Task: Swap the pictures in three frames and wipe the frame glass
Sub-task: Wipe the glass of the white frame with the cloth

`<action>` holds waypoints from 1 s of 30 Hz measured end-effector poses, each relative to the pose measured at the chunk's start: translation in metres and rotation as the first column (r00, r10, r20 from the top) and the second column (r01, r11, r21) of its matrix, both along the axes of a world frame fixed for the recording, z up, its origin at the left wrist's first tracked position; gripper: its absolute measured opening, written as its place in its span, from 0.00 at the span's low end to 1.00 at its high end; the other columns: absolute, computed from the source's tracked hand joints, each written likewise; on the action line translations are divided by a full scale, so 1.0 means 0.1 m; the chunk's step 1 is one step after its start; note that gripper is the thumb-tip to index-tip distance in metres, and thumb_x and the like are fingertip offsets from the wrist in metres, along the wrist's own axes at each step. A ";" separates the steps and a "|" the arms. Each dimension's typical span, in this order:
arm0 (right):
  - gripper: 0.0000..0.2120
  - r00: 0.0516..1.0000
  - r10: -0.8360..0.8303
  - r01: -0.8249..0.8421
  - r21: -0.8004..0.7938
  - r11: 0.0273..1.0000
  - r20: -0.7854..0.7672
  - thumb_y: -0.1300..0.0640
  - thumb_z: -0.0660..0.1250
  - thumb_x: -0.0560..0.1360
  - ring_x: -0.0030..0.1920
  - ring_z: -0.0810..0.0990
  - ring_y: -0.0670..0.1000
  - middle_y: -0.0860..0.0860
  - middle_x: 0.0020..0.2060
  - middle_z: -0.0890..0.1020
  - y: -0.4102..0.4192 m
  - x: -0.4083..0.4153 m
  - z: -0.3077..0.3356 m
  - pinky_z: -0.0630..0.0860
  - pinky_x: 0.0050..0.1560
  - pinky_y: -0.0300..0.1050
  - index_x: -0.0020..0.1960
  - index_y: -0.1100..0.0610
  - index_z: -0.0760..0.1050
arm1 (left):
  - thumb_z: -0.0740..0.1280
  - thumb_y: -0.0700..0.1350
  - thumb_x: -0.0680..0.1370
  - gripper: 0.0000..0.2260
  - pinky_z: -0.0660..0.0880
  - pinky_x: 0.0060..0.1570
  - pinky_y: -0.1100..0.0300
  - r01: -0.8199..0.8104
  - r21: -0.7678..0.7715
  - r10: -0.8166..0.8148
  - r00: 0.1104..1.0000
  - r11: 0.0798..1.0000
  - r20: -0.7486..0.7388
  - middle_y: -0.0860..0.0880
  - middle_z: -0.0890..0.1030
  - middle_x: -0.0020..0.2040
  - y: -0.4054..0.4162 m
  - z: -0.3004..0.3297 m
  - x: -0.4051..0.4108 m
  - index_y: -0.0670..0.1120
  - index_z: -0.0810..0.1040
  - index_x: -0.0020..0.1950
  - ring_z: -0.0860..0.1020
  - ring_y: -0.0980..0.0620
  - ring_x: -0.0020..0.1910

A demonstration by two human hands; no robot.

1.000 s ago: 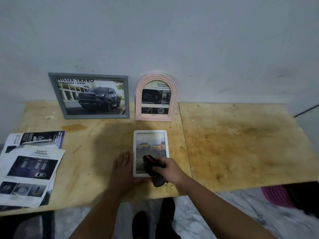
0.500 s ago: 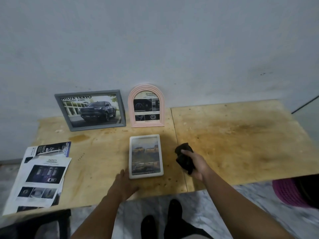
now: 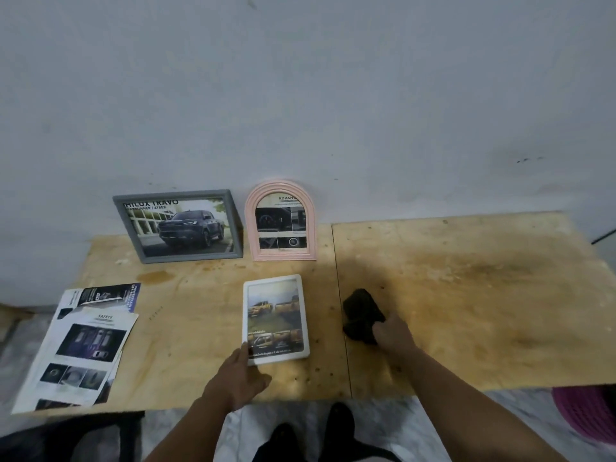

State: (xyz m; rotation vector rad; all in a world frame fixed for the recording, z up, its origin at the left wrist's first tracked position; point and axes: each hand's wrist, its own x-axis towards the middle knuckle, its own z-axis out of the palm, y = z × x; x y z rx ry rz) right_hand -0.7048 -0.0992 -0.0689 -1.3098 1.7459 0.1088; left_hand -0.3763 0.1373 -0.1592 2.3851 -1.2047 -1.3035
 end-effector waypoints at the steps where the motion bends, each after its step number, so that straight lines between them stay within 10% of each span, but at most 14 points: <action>1: 0.27 0.996 0.013 -0.016 -0.028 0.999 -0.094 0.50 0.62 0.78 0.59 0.77 0.60 0.59 0.63 0.74 0.04 -0.03 -0.04 0.78 0.57 0.60 0.74 0.58 0.64 | 0.71 0.77 0.65 0.58 0.76 0.66 0.50 -0.015 0.010 0.015 1.000 1.000 0.008 0.51 0.67 0.77 -0.02 0.11 -0.02 0.51 0.50 0.84 0.76 0.45 0.69; 5: 0.26 0.958 0.112 -0.193 -0.304 0.933 -0.266 0.54 0.61 0.79 0.64 0.70 0.62 0.58 0.66 0.69 0.18 0.12 0.02 0.72 0.60 0.60 0.76 0.54 0.62 | 0.68 0.79 0.65 0.52 0.78 0.61 0.53 -0.034 -0.005 0.034 0.998 0.999 0.054 0.53 0.73 0.73 -0.11 0.35 0.04 0.53 0.61 0.81 0.78 0.49 0.65; 8: 0.24 0.976 0.187 -0.216 -0.426 0.879 -0.109 0.59 0.63 0.78 0.61 0.74 0.61 0.58 0.63 0.73 0.18 0.39 0.09 0.76 0.58 0.57 0.74 0.57 0.68 | 0.67 0.73 0.69 0.39 0.79 0.55 0.53 -0.020 -0.032 0.022 0.998 0.999 0.062 0.51 0.79 0.65 -0.23 0.38 0.18 0.56 0.67 0.75 0.80 0.49 0.60; 15: 0.23 0.950 0.212 -0.215 -0.013 0.977 0.227 0.58 0.60 0.83 0.71 0.72 0.57 0.58 0.73 0.71 0.20 1.22 0.26 0.72 0.66 0.48 0.77 0.62 0.65 | 0.72 0.64 0.74 0.25 0.80 0.53 0.53 -0.095 -0.096 0.091 0.995 0.991 -0.042 0.51 0.83 0.59 -0.55 0.58 0.40 0.51 0.78 0.64 0.82 0.52 0.54; 19: 0.07 0.933 0.113 -0.163 0.120 0.979 0.341 0.63 0.66 0.80 0.47 0.81 0.49 0.51 0.49 0.82 0.35 1.53 0.22 0.80 0.43 0.41 0.56 0.57 0.79 | 0.73 0.51 0.79 0.10 0.75 0.39 0.63 -0.261 -0.024 0.257 0.958 0.965 -0.126 0.50 0.82 0.47 -0.68 0.65 0.39 0.46 0.79 0.48 0.80 0.54 0.42; 26: 0.10 0.911 -0.009 -0.048 0.129 0.990 0.412 0.60 0.72 0.76 0.48 0.82 0.48 0.48 0.50 0.84 0.55 1.67 0.03 0.83 0.50 0.47 0.56 0.52 0.78 | 0.68 0.45 0.82 0.11 0.74 0.32 0.66 -0.389 -0.099 0.362 0.907 0.916 -0.215 0.47 0.85 0.38 -0.66 0.62 0.31 0.45 0.84 0.41 0.83 0.53 0.37; 30: 0.16 0.905 -0.038 0.036 0.012 0.999 0.424 0.51 0.76 0.74 0.54 0.83 0.50 0.46 0.54 0.85 0.58 1.48 0.01 0.81 0.58 0.53 0.60 0.49 0.79 | 0.67 0.52 0.82 0.10 0.80 0.44 0.56 -0.375 -0.104 0.348 0.914 0.921 -0.207 0.48 0.86 0.48 -0.69 0.64 0.16 0.49 0.84 0.49 0.83 0.53 0.45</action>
